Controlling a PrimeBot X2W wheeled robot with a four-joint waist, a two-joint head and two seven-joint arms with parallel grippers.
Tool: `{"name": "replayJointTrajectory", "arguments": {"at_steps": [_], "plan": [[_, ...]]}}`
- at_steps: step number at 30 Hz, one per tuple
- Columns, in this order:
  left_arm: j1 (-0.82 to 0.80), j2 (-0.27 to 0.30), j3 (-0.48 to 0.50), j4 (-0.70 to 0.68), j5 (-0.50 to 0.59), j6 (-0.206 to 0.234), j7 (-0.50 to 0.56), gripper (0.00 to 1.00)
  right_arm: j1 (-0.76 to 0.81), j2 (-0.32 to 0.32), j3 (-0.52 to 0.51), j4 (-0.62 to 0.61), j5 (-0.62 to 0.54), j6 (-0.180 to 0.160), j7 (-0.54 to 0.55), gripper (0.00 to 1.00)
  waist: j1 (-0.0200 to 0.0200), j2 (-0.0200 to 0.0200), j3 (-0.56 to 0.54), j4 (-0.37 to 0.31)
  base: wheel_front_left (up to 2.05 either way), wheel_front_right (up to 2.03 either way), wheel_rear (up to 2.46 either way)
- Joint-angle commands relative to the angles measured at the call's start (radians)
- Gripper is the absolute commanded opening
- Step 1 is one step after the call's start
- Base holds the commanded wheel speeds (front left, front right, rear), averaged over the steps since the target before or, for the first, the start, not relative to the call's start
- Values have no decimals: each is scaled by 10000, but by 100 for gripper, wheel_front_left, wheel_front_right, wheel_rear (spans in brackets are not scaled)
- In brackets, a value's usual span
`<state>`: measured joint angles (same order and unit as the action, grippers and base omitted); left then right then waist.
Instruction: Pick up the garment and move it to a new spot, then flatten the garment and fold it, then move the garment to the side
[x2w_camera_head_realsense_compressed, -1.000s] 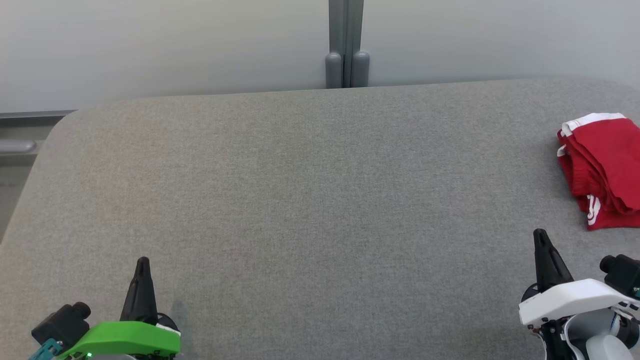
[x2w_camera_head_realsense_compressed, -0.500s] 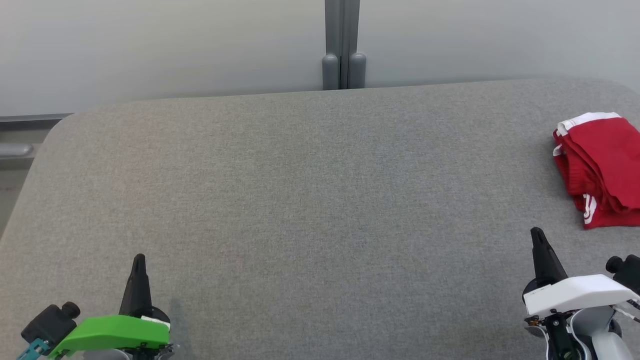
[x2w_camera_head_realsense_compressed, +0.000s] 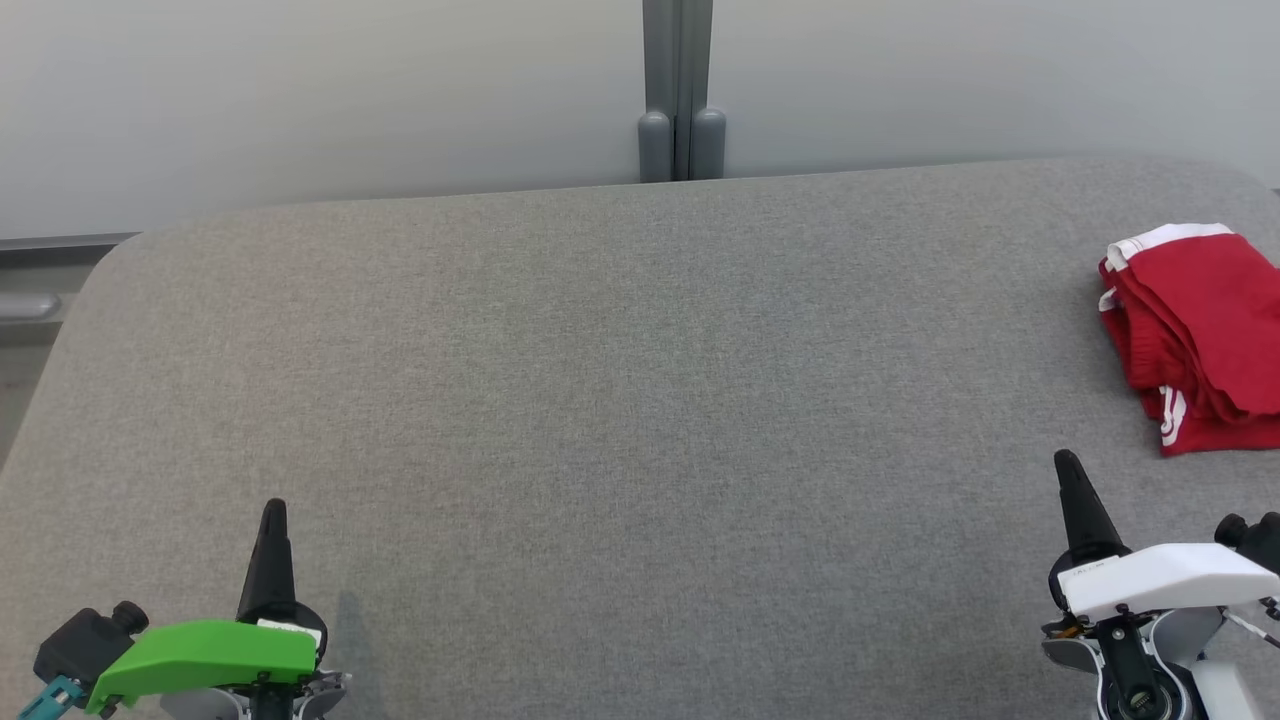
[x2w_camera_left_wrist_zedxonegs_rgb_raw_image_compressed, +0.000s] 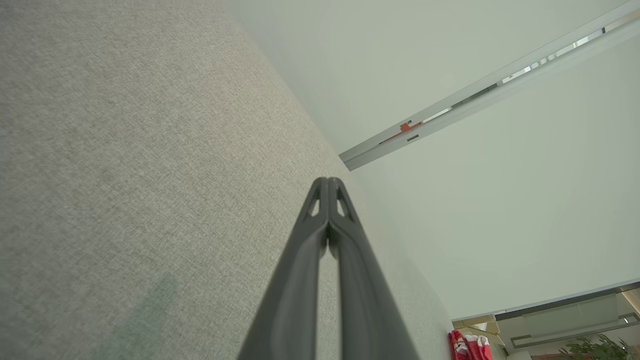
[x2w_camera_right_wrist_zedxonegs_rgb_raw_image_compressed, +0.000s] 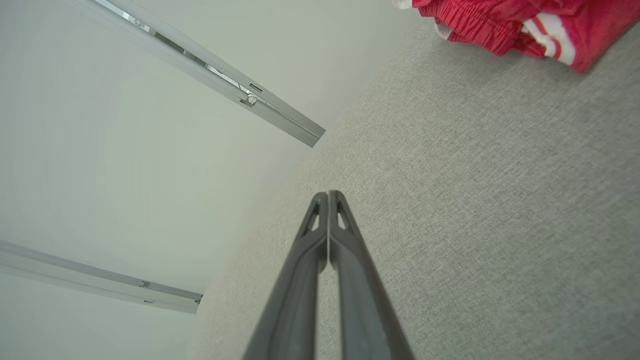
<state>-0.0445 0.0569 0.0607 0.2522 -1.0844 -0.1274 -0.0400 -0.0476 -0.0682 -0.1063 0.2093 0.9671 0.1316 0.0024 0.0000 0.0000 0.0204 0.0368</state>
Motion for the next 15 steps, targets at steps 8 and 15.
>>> {"name": "replayJointTrajectory", "arguments": {"at_steps": [8,15], "plan": [[-332,21,127,-120,-961,-30,271,0,-301,19,-40,-6,1142,-8,212,0,0,0,-21,-45,0,0,0],[-400,11,188,-115,-1591,-34,456,0,-338,38,-48,47,1912,-8,337,0,0,0,-39,-82,0,0,0]]}}
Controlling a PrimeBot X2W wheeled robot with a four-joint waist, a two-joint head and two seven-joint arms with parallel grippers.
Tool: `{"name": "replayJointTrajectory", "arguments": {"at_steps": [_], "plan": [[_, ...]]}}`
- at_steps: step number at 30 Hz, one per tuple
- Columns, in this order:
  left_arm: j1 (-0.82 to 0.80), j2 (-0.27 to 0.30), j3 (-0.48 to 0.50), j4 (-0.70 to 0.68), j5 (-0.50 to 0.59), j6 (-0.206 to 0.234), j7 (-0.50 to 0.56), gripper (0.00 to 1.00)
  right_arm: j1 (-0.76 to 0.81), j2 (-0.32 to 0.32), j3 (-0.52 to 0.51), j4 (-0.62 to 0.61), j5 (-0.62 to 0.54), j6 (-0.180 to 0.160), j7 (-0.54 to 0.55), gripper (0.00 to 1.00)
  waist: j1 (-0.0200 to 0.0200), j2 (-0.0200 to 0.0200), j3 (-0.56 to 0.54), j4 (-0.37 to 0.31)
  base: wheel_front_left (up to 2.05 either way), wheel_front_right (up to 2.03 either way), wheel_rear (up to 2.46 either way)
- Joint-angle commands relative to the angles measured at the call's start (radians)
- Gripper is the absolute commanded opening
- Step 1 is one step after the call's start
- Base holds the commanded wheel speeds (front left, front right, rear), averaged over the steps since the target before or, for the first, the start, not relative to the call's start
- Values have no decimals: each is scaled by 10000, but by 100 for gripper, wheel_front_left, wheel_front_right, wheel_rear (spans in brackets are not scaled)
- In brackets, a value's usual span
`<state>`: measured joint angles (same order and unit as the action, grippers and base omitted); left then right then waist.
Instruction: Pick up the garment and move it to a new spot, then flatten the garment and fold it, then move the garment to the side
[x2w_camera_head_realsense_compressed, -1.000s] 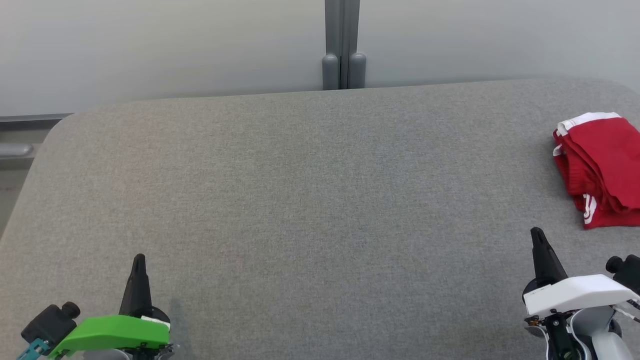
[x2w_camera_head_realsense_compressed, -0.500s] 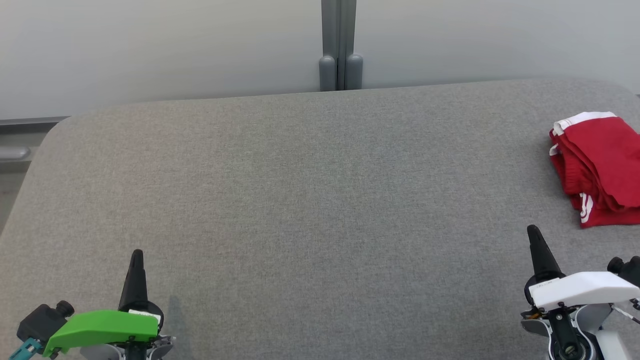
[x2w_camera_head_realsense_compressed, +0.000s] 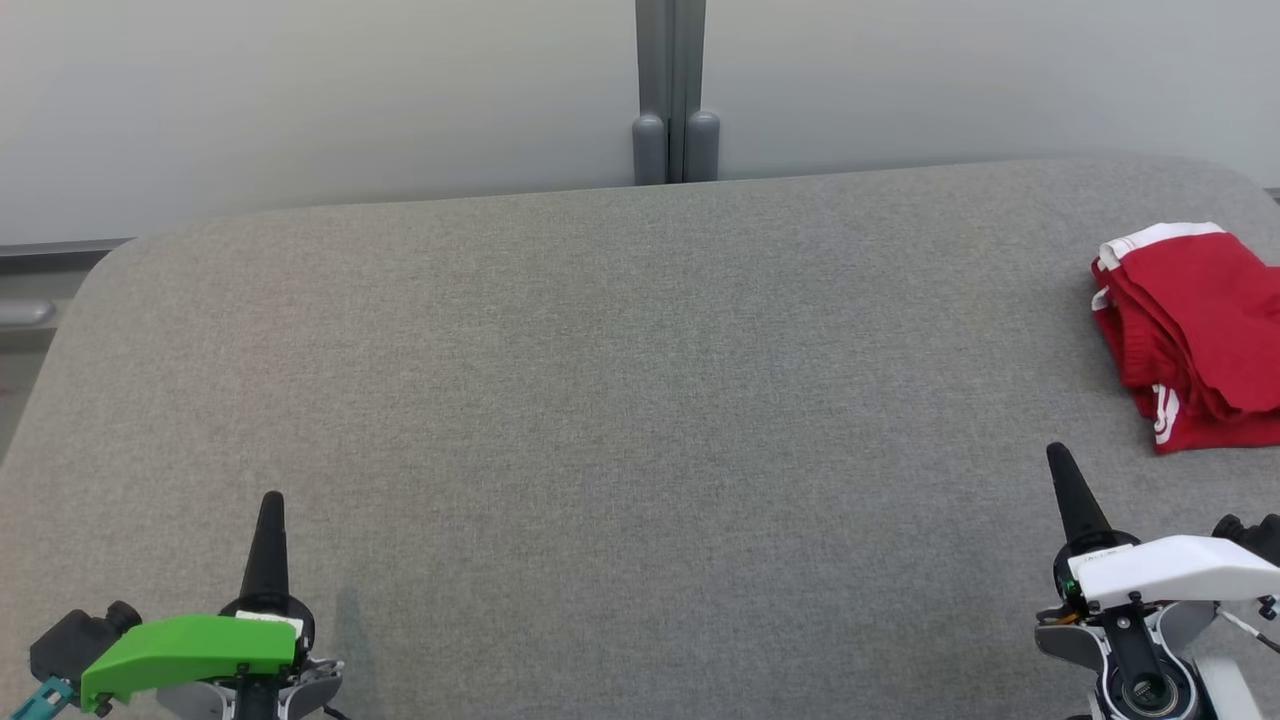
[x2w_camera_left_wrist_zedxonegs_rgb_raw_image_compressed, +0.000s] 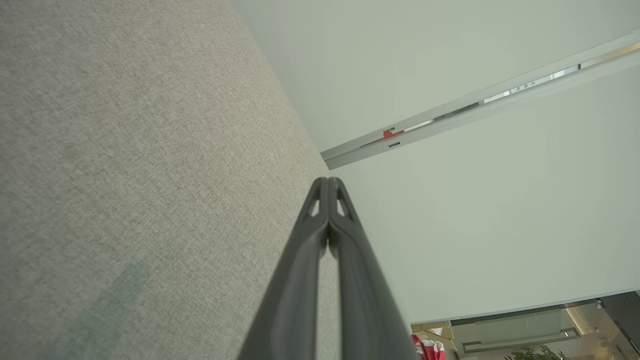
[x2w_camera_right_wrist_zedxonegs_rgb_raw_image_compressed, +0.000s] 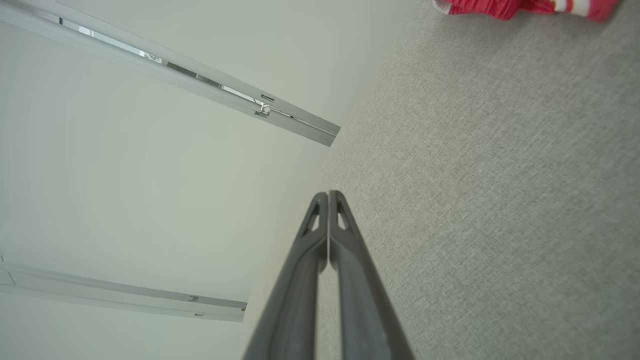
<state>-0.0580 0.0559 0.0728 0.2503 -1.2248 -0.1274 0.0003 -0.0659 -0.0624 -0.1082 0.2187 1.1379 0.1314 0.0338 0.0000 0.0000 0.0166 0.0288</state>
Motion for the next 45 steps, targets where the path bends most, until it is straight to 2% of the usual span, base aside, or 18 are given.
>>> {"name": "replayJointTrajectory", "arguments": {"at_steps": [1,45], "plan": [[-274,19,74,-96,-252,-34,72,0,-164,-17,-30,-40,294,-6,45,0,0,0,-4,-7,0,0,0],[-538,-32,378,-70,-3406,-55,1014,0,-440,104,-64,234,4159,-7,718,0,0,0,-113,-240,0,0,0]]}}
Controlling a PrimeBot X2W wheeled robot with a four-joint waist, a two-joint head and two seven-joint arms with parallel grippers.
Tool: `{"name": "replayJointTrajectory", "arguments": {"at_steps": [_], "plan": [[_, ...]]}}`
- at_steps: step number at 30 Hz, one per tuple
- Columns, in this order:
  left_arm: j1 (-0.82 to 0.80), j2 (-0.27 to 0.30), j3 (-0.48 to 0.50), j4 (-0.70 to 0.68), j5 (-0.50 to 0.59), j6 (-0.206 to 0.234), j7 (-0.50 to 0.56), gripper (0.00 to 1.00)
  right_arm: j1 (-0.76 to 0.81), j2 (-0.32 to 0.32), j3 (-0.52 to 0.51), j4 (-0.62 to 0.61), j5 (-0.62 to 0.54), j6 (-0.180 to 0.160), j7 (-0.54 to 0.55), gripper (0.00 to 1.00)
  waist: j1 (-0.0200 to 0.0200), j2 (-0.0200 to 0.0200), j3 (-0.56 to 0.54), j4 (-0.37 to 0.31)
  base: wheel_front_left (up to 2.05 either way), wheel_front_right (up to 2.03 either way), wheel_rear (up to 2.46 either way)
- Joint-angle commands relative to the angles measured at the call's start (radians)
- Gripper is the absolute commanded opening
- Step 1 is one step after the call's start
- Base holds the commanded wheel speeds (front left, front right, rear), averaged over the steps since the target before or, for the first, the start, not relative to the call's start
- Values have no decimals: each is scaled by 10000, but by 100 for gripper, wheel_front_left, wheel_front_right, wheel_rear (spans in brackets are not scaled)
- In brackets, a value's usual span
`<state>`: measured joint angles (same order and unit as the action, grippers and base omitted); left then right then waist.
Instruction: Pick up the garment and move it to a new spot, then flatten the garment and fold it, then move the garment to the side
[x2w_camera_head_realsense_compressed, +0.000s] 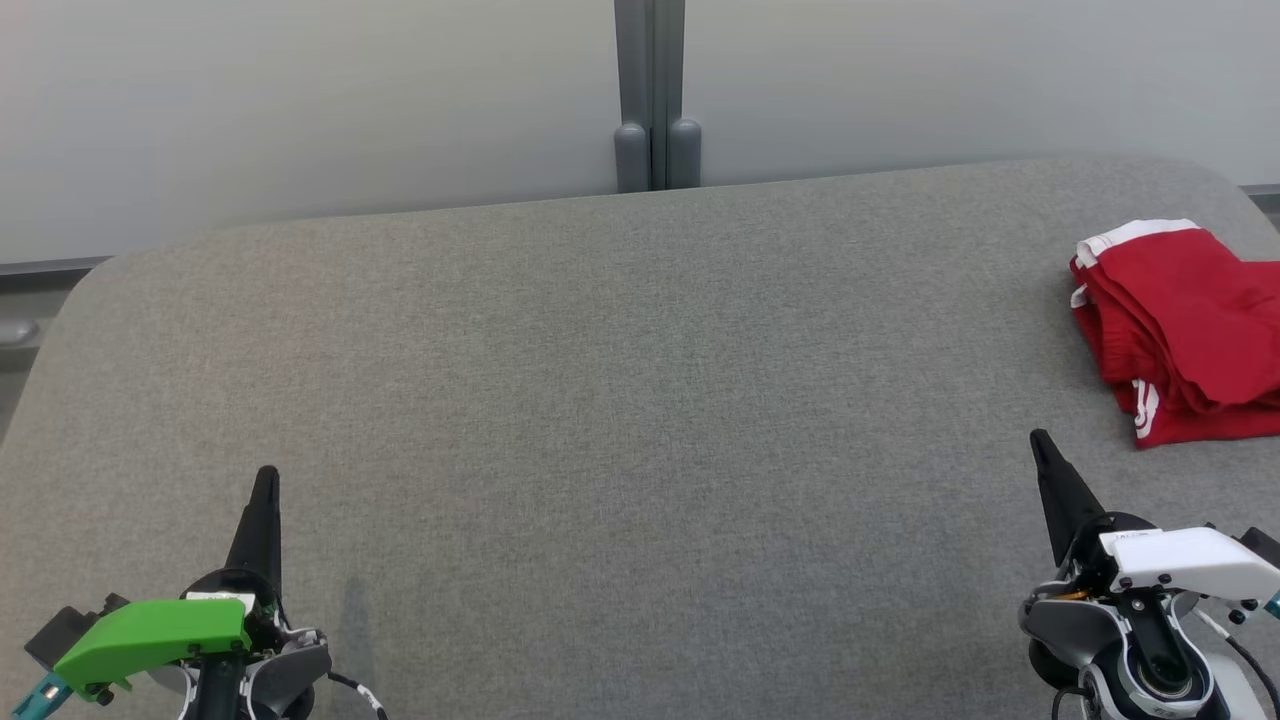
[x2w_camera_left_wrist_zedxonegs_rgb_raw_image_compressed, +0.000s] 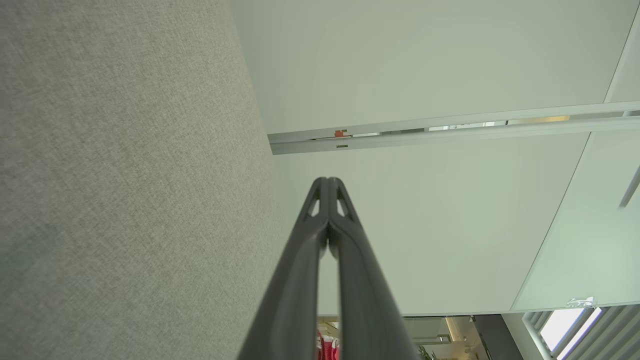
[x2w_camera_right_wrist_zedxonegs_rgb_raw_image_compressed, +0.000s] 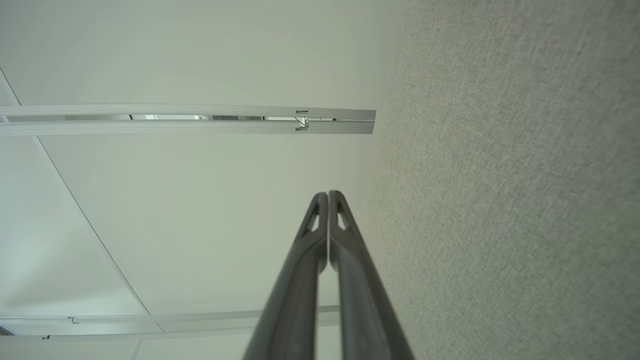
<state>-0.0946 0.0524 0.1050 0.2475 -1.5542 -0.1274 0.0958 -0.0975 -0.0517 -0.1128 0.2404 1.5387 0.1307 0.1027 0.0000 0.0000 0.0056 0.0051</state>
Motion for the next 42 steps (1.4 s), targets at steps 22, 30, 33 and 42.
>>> {"name": "replayJointTrajectory", "arguments": {"at_steps": [22,30,33,42], "plan": [[-190,-13,105,-33,-601,-58,211,0,-147,15,-24,59,771,0,142,0,0,0,-25,-51,0,0,0],[-190,-14,106,-33,-597,-58,214,0,-146,15,-23,59,771,0,141,0,0,0,-25,-51,0,0,0],[-190,-15,107,-33,-596,-58,215,0,-146,15,-23,59,771,0,141,0,0,0,-25,-51,0,0,0],[-191,-16,110,-34,-593,-58,218,0,-145,15,-22,59,772,0,140,0,0,0,-25,-51,0,0,0]]}}
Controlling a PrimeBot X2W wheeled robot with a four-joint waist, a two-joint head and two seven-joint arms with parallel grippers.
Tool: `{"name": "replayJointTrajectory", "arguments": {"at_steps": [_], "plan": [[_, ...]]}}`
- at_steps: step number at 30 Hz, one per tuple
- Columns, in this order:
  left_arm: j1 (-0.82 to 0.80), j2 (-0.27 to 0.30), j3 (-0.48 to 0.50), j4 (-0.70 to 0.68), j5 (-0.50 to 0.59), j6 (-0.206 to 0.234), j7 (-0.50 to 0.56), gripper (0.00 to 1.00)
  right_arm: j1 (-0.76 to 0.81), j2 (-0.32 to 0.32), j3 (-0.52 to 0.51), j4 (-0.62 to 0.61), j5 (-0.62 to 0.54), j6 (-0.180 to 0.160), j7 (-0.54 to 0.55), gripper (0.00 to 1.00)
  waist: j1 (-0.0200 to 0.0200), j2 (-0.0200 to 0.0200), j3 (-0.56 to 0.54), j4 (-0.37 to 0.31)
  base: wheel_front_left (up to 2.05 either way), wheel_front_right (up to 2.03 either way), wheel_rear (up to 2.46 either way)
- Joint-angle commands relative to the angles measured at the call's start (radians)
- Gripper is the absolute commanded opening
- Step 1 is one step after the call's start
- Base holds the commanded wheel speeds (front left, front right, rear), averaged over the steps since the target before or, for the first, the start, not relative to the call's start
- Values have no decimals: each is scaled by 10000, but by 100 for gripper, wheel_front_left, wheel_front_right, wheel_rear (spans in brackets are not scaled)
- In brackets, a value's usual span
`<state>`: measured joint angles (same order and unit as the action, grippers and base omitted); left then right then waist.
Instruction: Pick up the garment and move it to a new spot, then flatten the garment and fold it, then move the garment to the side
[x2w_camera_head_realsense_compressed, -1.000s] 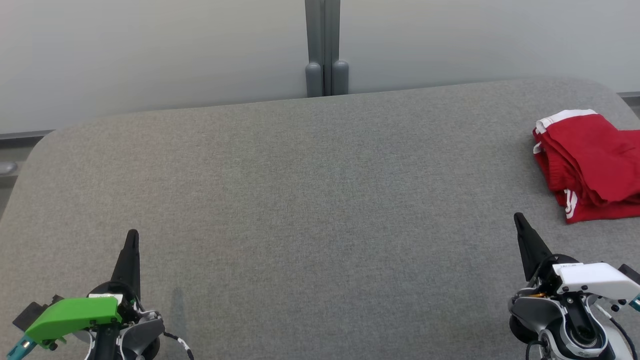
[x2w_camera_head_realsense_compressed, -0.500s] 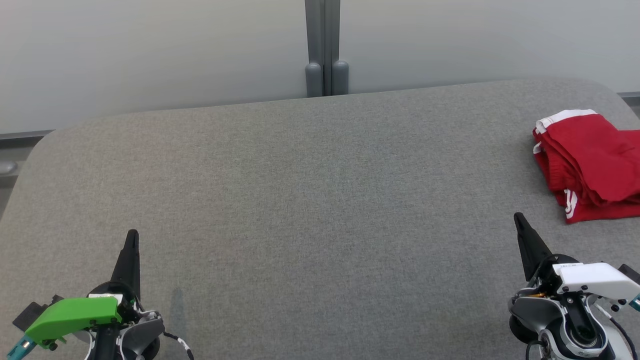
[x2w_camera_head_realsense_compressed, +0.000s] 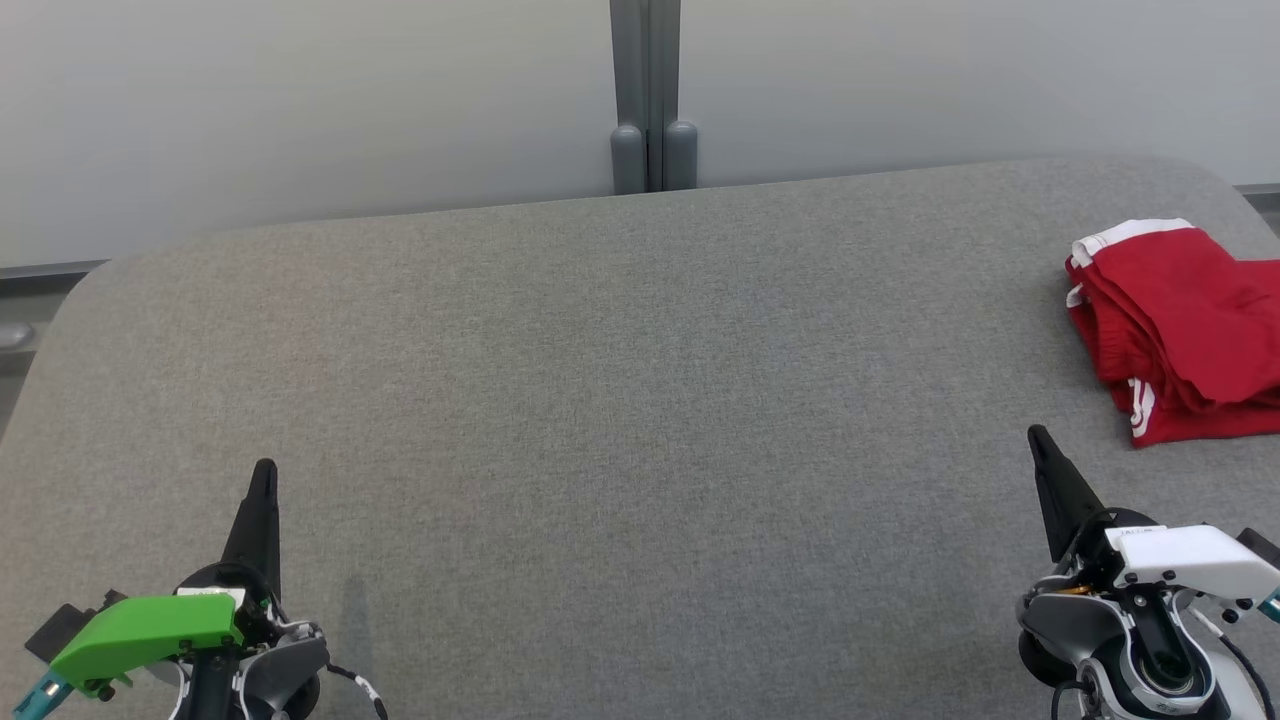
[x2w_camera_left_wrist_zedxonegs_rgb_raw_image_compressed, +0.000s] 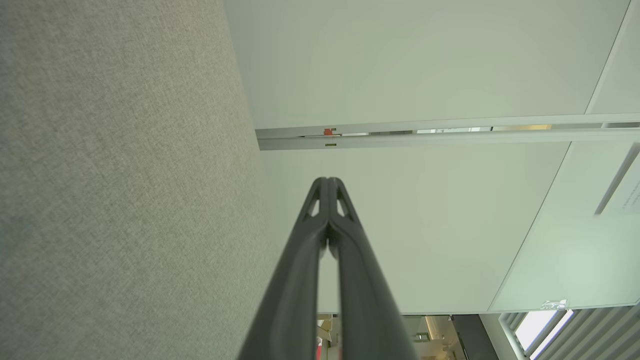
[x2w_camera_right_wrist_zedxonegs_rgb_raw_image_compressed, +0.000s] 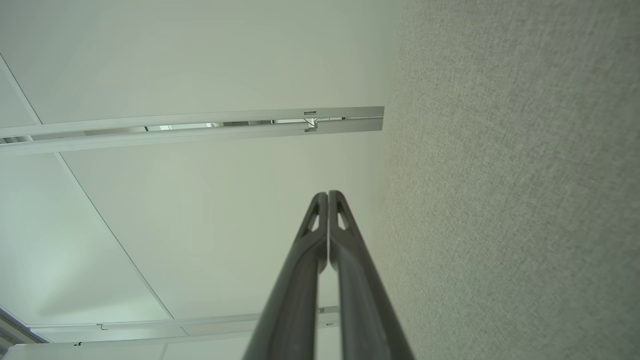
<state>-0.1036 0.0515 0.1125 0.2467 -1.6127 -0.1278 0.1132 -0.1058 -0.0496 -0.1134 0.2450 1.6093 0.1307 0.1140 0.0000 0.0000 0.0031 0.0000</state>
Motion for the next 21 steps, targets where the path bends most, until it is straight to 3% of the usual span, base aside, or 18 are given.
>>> {"name": "replayJointTrajectory", "arguments": {"at_steps": [1,21], "plan": [[-101,-7,35,-26,-8,-53,44,0,-62,-6,-16,13,66,0,27,0,0,0,0,0,0,0,0],[-101,-10,38,-26,-2,-53,50,0,-61,-6,-15,12,68,0,26,0,0,0,0,0,0,0,0]]}}
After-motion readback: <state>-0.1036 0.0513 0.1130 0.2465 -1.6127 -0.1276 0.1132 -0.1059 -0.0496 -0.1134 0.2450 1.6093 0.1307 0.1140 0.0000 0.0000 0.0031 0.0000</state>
